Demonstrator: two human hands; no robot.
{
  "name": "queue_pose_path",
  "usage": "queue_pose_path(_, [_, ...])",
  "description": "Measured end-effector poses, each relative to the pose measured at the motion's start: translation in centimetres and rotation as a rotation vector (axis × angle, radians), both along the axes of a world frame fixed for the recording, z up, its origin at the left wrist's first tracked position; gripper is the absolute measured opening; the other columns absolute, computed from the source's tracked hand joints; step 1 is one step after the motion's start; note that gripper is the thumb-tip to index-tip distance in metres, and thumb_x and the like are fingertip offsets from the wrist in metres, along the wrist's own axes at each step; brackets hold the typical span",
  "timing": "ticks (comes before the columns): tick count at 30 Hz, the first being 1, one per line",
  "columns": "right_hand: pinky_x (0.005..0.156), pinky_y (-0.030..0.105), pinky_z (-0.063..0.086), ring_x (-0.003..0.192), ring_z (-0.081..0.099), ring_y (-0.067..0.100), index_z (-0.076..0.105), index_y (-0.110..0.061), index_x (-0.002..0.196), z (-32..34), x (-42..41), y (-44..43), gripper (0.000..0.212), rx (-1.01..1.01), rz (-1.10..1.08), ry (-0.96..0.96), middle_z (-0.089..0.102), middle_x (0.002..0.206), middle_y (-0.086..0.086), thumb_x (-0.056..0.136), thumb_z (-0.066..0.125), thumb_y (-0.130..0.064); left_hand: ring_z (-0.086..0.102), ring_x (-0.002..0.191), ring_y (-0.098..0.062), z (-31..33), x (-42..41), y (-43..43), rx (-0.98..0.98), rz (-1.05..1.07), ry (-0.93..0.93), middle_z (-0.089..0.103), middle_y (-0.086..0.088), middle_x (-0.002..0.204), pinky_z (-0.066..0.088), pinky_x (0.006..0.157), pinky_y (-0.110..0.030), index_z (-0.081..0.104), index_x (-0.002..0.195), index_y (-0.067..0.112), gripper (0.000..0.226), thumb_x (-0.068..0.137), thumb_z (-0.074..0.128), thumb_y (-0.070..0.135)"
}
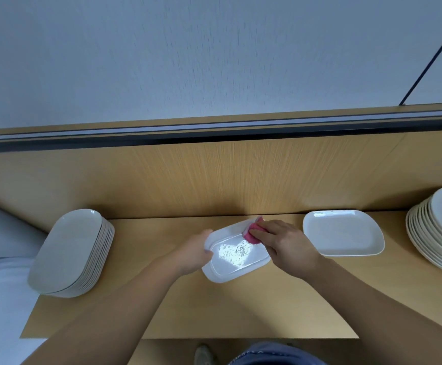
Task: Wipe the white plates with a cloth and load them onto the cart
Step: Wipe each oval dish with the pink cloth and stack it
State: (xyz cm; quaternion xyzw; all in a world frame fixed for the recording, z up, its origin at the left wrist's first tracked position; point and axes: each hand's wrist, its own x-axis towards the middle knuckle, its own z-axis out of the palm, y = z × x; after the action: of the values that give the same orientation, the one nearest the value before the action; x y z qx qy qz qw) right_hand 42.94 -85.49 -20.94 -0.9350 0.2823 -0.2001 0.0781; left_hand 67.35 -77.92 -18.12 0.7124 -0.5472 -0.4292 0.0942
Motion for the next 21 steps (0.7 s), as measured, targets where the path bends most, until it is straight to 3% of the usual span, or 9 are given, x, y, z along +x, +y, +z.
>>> queue_pose_path(3, [0.076,0.040,0.055,0.098,0.063,0.026,0.064,-0.019,0.118,0.1,1.8,-0.7,0.050,-0.019,0.121,0.069,0.065,0.119,0.001,0.073,0.069,0.003,0.062,0.092,-0.022,-0.5,0.1,-0.5,-0.015,0.040,-0.020,0.062,-0.004,0.106,0.052,0.078,-0.038,0.052,0.117,0.017,0.026,0.091,0.052,0.014])
queue_pose_path(7, [0.085,0.034,0.053,0.114,0.061,0.023,0.064,-0.016,0.121,-0.5,5.0,-1.2,0.061,-0.031,0.238,0.145,0.067,0.120,-0.003,0.064,0.075,0.004,0.055,0.080,-0.017,-1.2,-0.1,-0.9,-0.023,0.050,-0.046,0.058,-0.003,0.096,0.042,0.061,-0.024,0.051,0.112,0.012,0.019,0.093,0.054,0.016])
queue_pose_path(9, [0.086,0.036,0.053,0.118,0.059,0.025,0.061,-0.013,0.126,-1.0,6.4,-1.5,0.070,0.001,0.268,0.236,0.064,0.127,-0.001,0.060,0.077,0.004,0.052,0.077,-0.014,-1.4,-0.2,-1.1,-0.055,0.060,-0.022,0.060,-0.005,0.094,0.038,0.059,-0.022,0.054,0.107,0.008,0.017,0.094,0.057,0.019])
queue_pose_path(12, [0.106,0.042,0.033,0.141,0.031,0.028,0.036,-0.014,0.148,-2.1,7.2,-1.3,0.075,0.044,0.249,0.427,0.030,0.157,0.003,0.079,0.060,-0.001,0.052,0.082,-0.017,-1.9,-0.2,-1.3,-0.068,0.038,-0.008,0.065,-0.012,0.099,0.037,0.064,-0.025,0.060,0.109,0.003,0.020,0.094,0.056,0.016])
queue_pose_path(14, [0.113,0.045,0.019,0.147,0.013,0.028,0.023,-0.016,0.153,-3.0,7.3,-1.0,0.074,0.076,0.192,0.509,0.013,0.162,0.002,0.086,0.054,-0.009,0.053,0.083,-0.018,-2.2,-0.1,-1.5,-0.058,0.026,-0.036,0.065,-0.011,0.098,0.037,0.062,-0.023,0.061,0.109,0.004,0.019,0.095,0.054,0.015])
queue_pose_path(15, [0.114,0.047,0.019,0.147,0.014,0.028,0.026,-0.015,0.152,-3.2,7.5,-0.7,0.071,0.080,0.174,0.492,0.016,0.162,0.003,0.087,0.055,-0.014,0.055,0.085,-0.019,-2.4,-0.1,-1.6,-0.058,0.024,-0.049,0.066,-0.011,0.099,0.039,0.064,-0.023,0.061,0.109,0.004,0.019,0.094,0.055,0.014])
queue_pose_path(18, [0.101,0.050,0.042,0.133,0.044,0.031,0.053,-0.011,0.136,-3.9,8.2,-0.5,0.055,0.044,0.153,0.447,0.046,0.147,0.009,0.084,0.067,-0.021,0.062,0.094,-0.027,-2.9,-0.1,-1.8,-0.059,0.024,-0.064,0.067,-0.013,0.102,0.047,0.076,-0.033,0.061,0.109,0.003,0.021,0.092,0.058,0.014])
queue_pose_path(21, [0.090,0.046,0.052,0.114,0.060,0.030,0.065,-0.011,0.122,-4.2,8.8,-1.0,0.056,0.038,0.107,0.390,0.060,0.132,0.008,0.069,0.081,-0.016,0.062,0.097,-0.026,-3.2,-0.1,-2.1,-0.056,0.056,-0.055,0.067,-0.011,0.103,0.050,0.083,-0.038,0.058,0.112,0.005,0.026,0.089,0.063,0.015])
